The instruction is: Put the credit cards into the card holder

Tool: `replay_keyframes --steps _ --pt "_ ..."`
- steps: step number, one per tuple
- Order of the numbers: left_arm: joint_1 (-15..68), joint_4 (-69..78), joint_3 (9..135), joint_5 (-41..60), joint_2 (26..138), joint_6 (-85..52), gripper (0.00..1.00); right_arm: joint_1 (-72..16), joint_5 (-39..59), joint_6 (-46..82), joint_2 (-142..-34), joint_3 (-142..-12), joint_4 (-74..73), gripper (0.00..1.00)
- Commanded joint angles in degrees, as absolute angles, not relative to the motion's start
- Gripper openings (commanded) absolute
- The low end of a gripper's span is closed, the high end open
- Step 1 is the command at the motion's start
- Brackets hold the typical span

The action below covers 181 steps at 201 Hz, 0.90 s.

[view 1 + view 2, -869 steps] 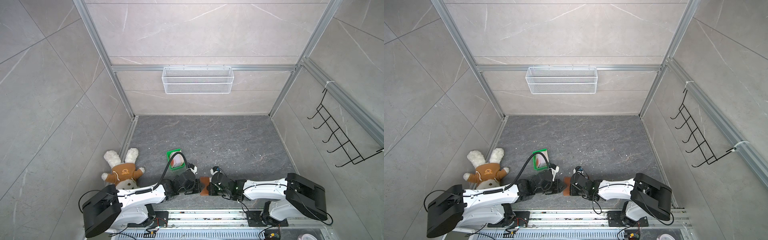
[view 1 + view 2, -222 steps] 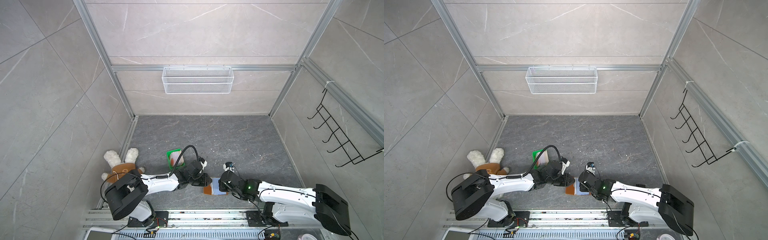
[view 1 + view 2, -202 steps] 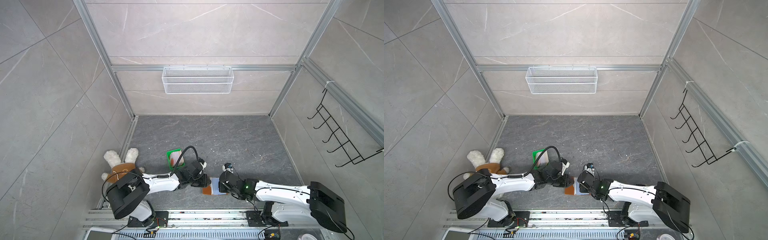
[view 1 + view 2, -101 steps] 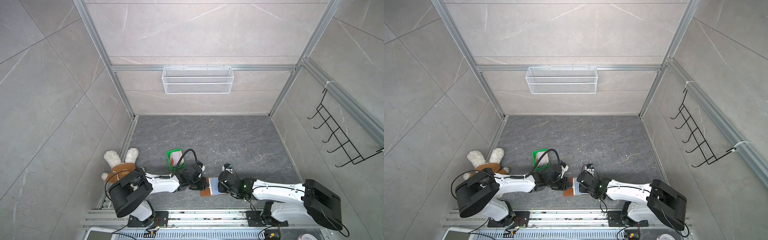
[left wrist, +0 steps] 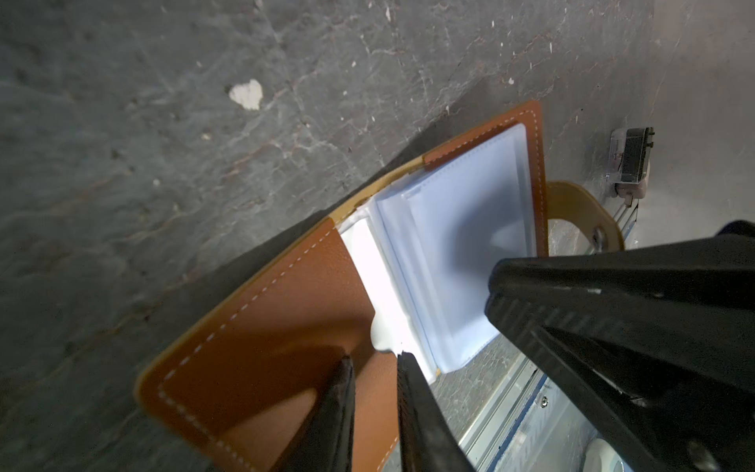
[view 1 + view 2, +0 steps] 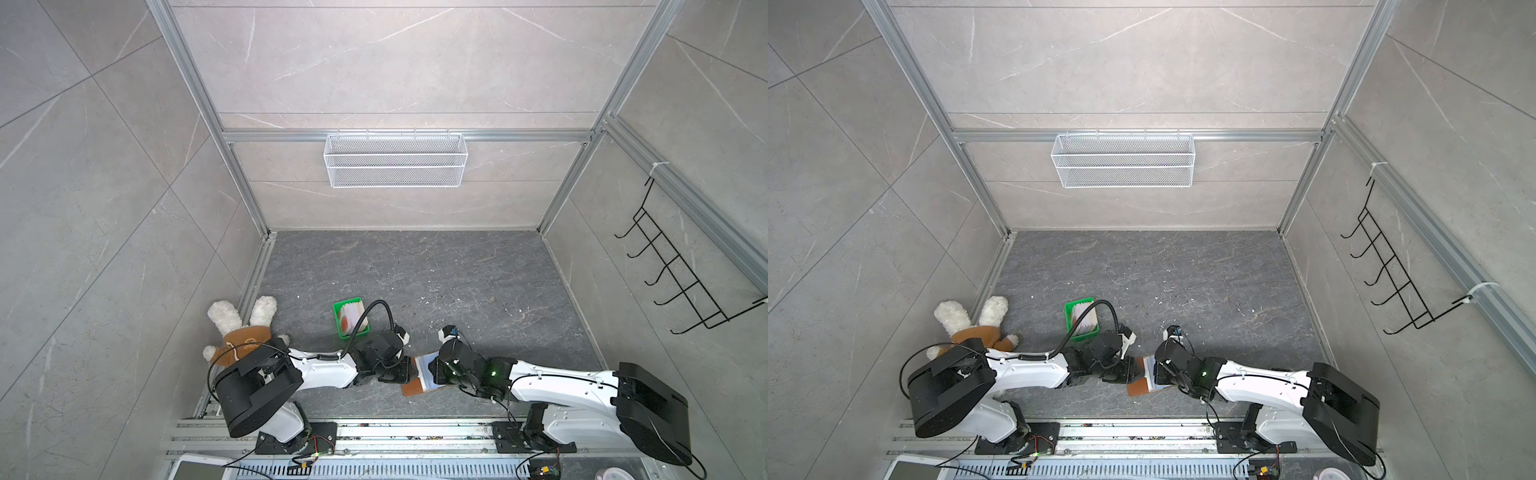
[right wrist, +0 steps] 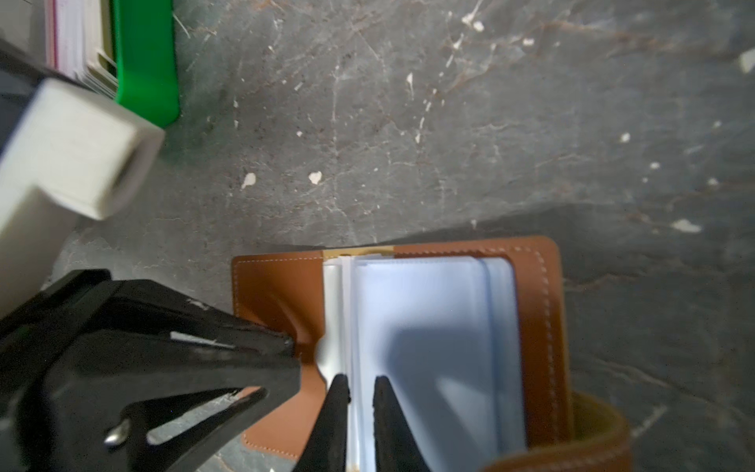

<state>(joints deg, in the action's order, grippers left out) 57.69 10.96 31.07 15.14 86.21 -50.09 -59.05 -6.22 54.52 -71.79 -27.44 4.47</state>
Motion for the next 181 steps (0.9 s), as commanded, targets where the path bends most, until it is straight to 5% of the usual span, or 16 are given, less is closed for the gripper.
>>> replay_keyframes --steps 1,113,181 --pt "58.27 9.32 30.32 15.37 84.85 -49.83 0.23 -58.88 -8.04 56.83 -73.98 -26.34 7.42 0.17" --pt "59.20 5.60 29.85 16.82 77.70 -47.49 0.25 -58.86 -9.77 57.07 -65.68 -27.97 15.26 0.22" --pt "59.32 5.27 29.83 17.93 85.02 -48.86 0.25 -58.84 -10.37 58.67 -69.64 -27.82 19.33 0.22"
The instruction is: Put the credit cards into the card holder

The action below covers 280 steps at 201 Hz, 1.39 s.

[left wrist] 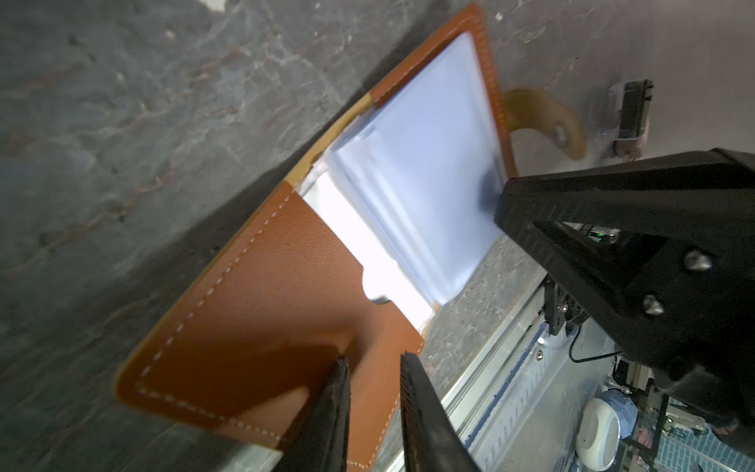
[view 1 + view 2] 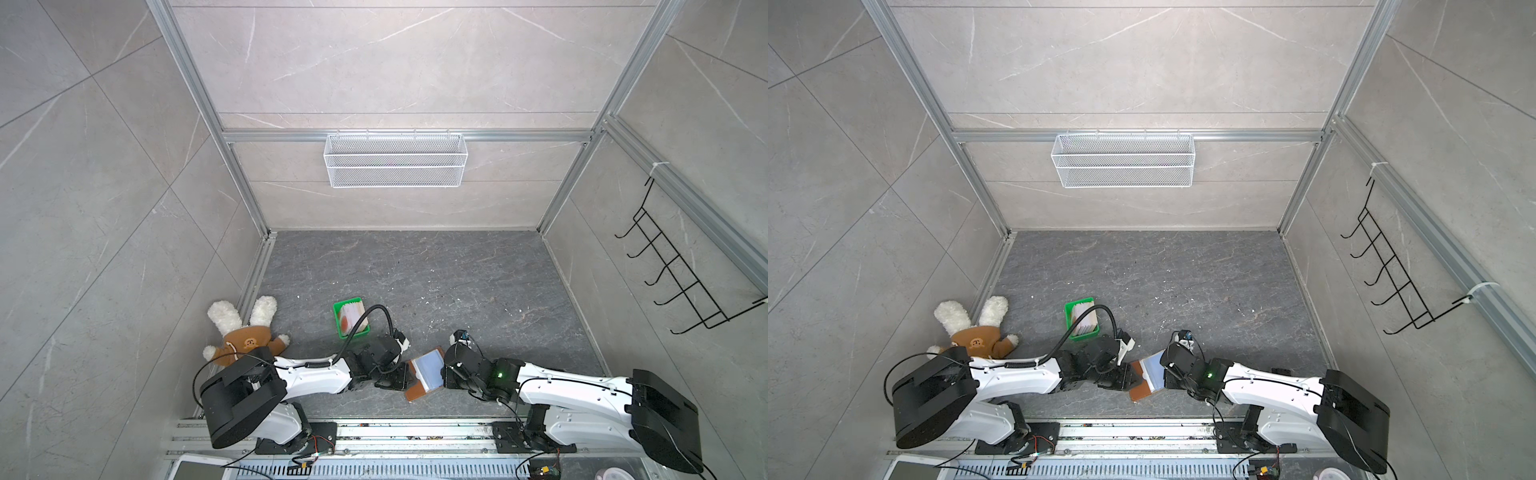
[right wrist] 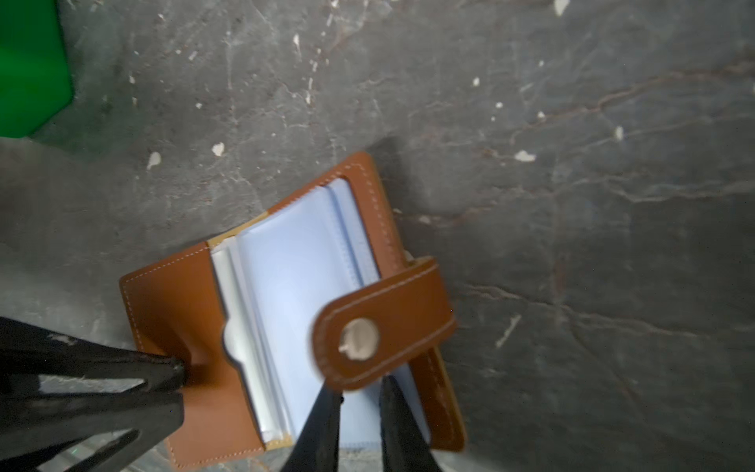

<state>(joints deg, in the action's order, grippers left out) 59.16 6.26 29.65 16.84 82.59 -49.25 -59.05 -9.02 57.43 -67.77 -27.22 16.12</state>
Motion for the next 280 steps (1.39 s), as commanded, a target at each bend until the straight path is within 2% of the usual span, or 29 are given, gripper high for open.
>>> replay_keyframes --steps 1,68,148,183,217,280 --pt "59.28 5.27 29.81 17.93 85.14 -48.87 0.25 -58.86 -10.37 58.69 -69.71 -27.80 19.38 0.22" --pt "58.35 3.38 31.78 13.88 89.27 -46.42 0.25 -58.84 -12.87 59.33 -69.18 -28.81 22.96 0.22" --pt "55.43 2.88 35.16 14.54 90.67 -43.72 0.25 -59.02 -13.49 58.06 -59.00 -28.56 22.84 0.22" --pt "55.38 4.59 34.95 16.72 87.66 -44.36 0.25 -59.04 -13.80 56.14 -57.50 -29.40 22.63 0.22" --pt "55.22 3.46 35.70 16.86 81.37 -44.64 0.28 -59.17 -15.24 51.35 -57.90 -33.18 22.80 0.28" --pt "46.92 -6.07 36.12 17.36 70.31 -43.67 0.33 -62.36 -18.50 44.63 -68.84 -46.53 24.42 0.39"
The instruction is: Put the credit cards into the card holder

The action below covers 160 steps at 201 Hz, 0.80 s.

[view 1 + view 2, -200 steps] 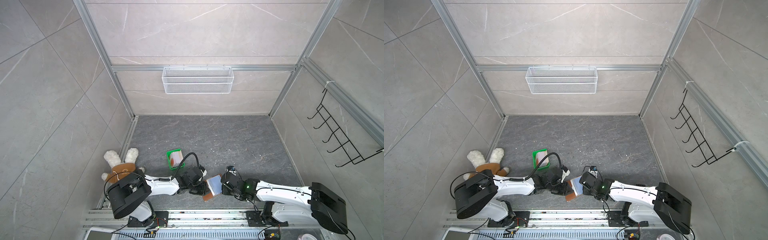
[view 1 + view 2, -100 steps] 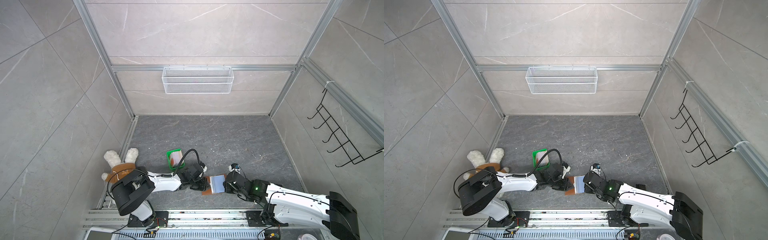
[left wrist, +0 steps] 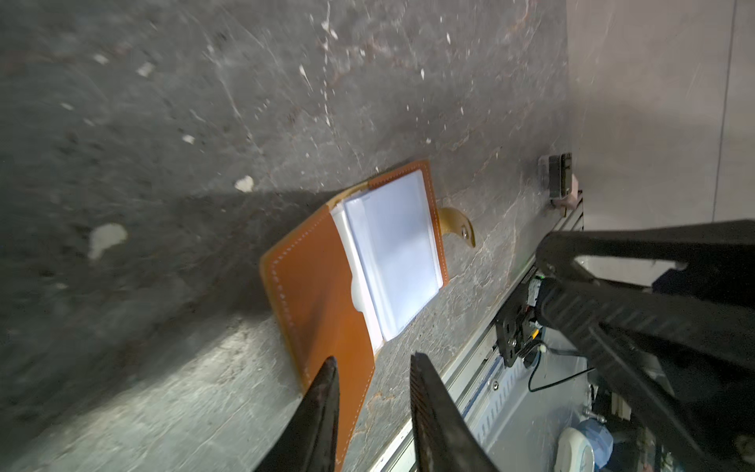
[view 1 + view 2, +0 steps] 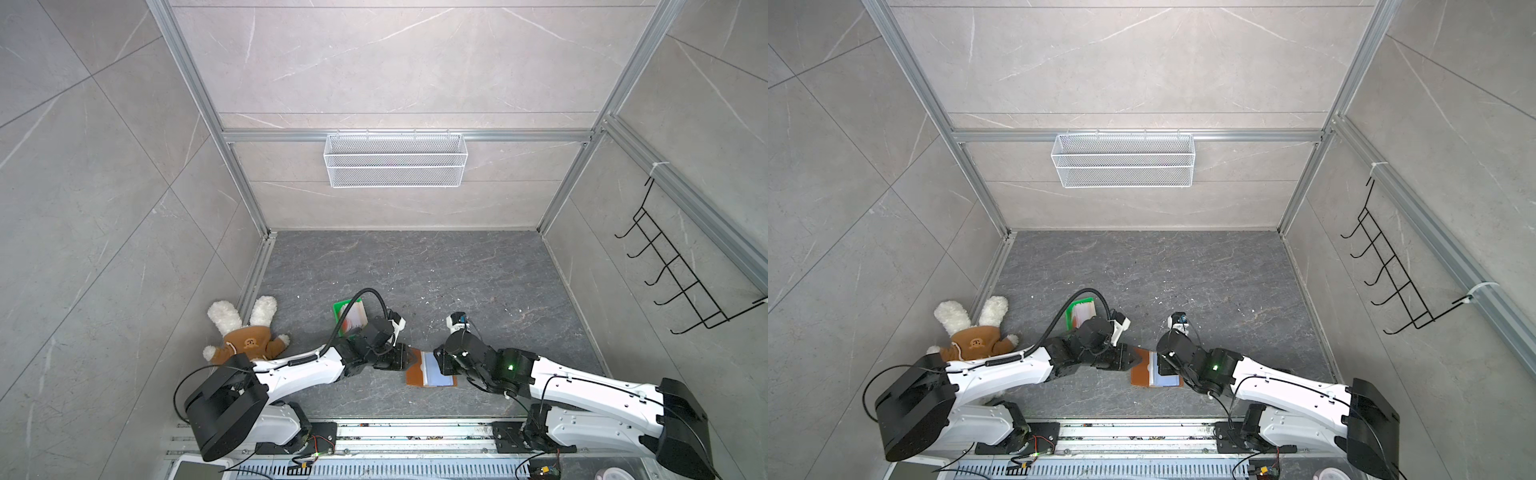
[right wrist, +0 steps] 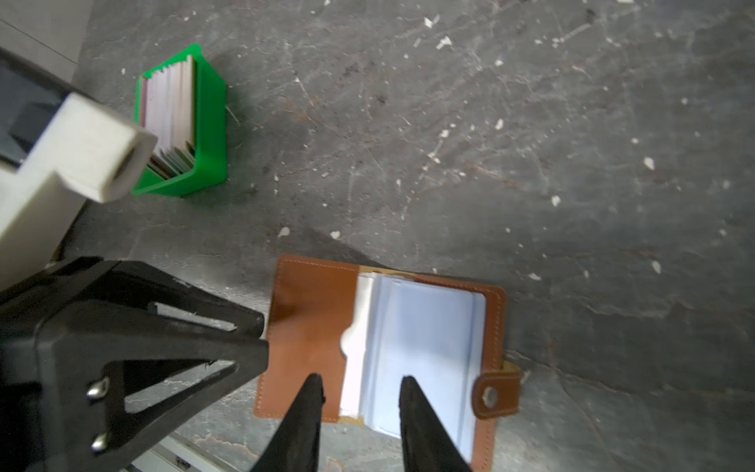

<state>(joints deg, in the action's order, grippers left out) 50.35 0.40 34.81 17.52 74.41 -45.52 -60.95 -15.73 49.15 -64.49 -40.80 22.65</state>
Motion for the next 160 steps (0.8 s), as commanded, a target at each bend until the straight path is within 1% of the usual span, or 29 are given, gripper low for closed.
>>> replay_keyframes --steps 1,33,54,68,106,130,160 --pt "46.80 -6.28 36.16 17.34 70.09 -43.54 0.33 -62.43 -18.52 44.55 -69.09 -46.87 24.47 0.39" --pt "41.54 -15.77 37.45 14.93 64.96 -41.21 0.35 -63.19 -19.16 41.71 -77.22 -54.57 23.75 0.43" --pt "38.71 -21.87 38.10 11.79 62.34 -39.74 0.36 -63.18 -18.28 41.04 -81.70 -57.70 21.96 0.45" --pt "36.26 -23.99 37.71 11.51 60.75 -39.32 0.37 -63.19 -17.22 41.52 -83.40 -58.94 20.99 0.46" --pt "28.98 -30.26 38.12 9.46 58.45 -37.45 0.43 -63.28 -15.47 42.79 -83.07 -58.06 18.81 0.48" --pt "24.03 -34.17 39.19 6.88 58.84 -36.82 0.41 -63.28 -15.81 43.24 -80.56 -56.05 18.91 0.48" --pt "19.35 -34.75 39.58 6.23 59.44 -36.28 0.41 -63.25 -16.47 43.42 -78.43 -54.50 19.77 0.48"
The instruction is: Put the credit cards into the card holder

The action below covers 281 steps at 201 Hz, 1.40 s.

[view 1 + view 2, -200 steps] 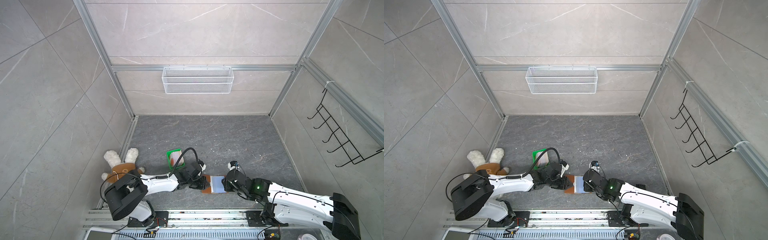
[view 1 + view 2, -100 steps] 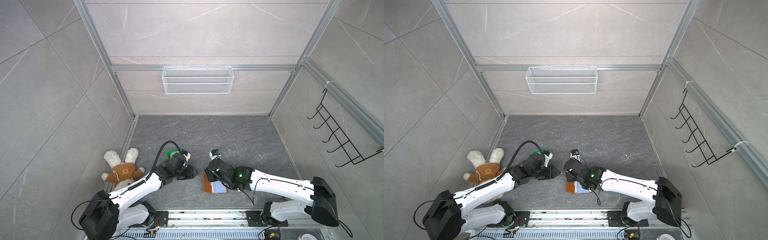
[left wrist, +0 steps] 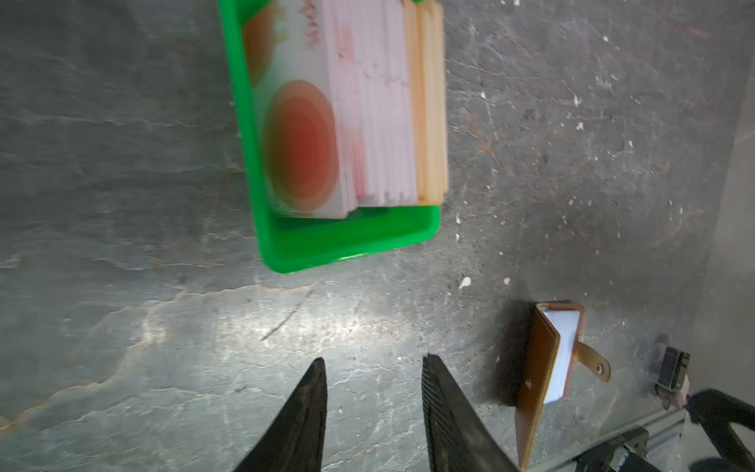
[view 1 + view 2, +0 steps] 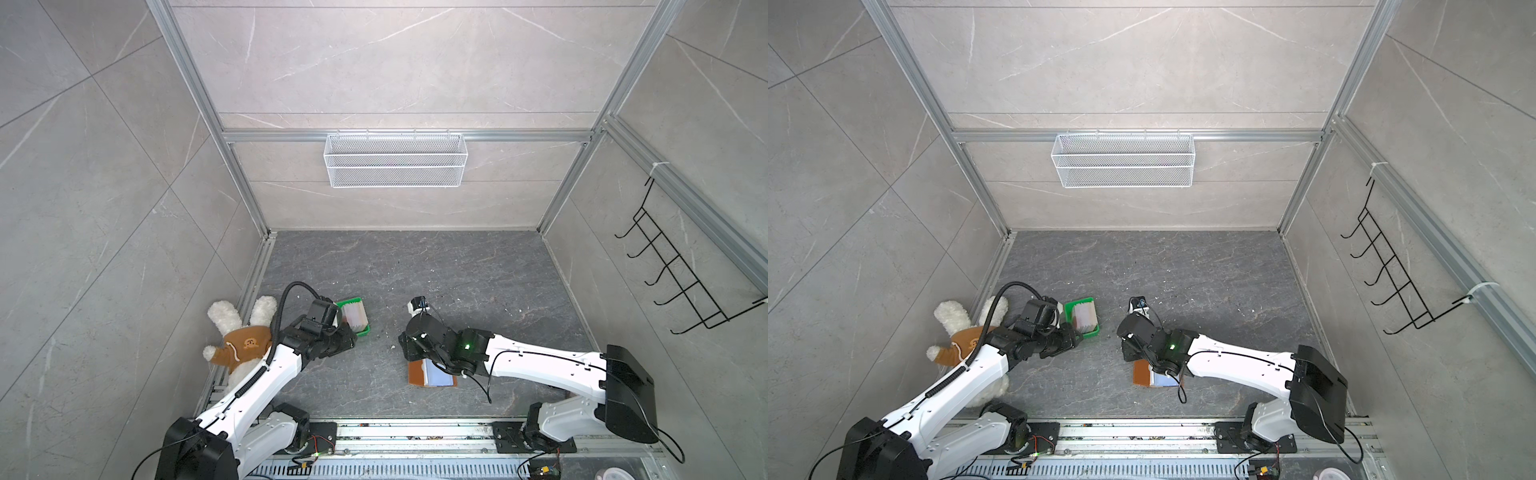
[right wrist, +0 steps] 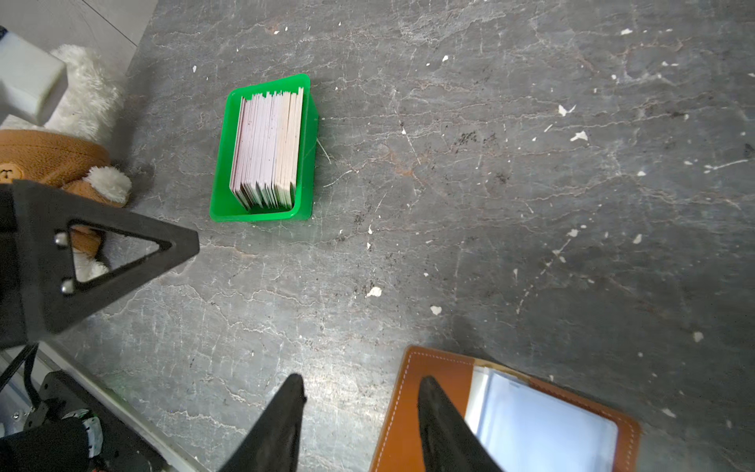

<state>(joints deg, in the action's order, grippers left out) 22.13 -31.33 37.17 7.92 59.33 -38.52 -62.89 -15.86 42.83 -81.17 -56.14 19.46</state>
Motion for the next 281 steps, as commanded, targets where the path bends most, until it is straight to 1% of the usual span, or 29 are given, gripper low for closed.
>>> replay_keyframes --steps 1,45,118,186,281 --pt "19.12 -34.74 39.61 6.23 59.51 -36.25 0.41 -63.27 -16.54 43.42 -78.37 -54.45 19.82 0.48" --pt "14.96 -33.87 40.94 7.56 64.35 -34.73 0.40 -63.28 -17.74 43.42 -75.91 -52.86 20.65 0.48" --pt "12.83 -29.08 42.26 9.15 70.99 -33.51 0.35 -63.23 -18.87 44.03 -73.19 -49.99 20.65 0.48" --pt "12.04 -26.37 45.33 9.76 79.01 -31.56 0.23 -63.28 -19.86 44.97 -71.77 -48.69 21.36 0.48" --pt "12.04 -26.23 45.18 10.87 79.98 -28.54 0.09 -63.24 -20.08 45.53 -72.01 -48.47 21.18 0.48"
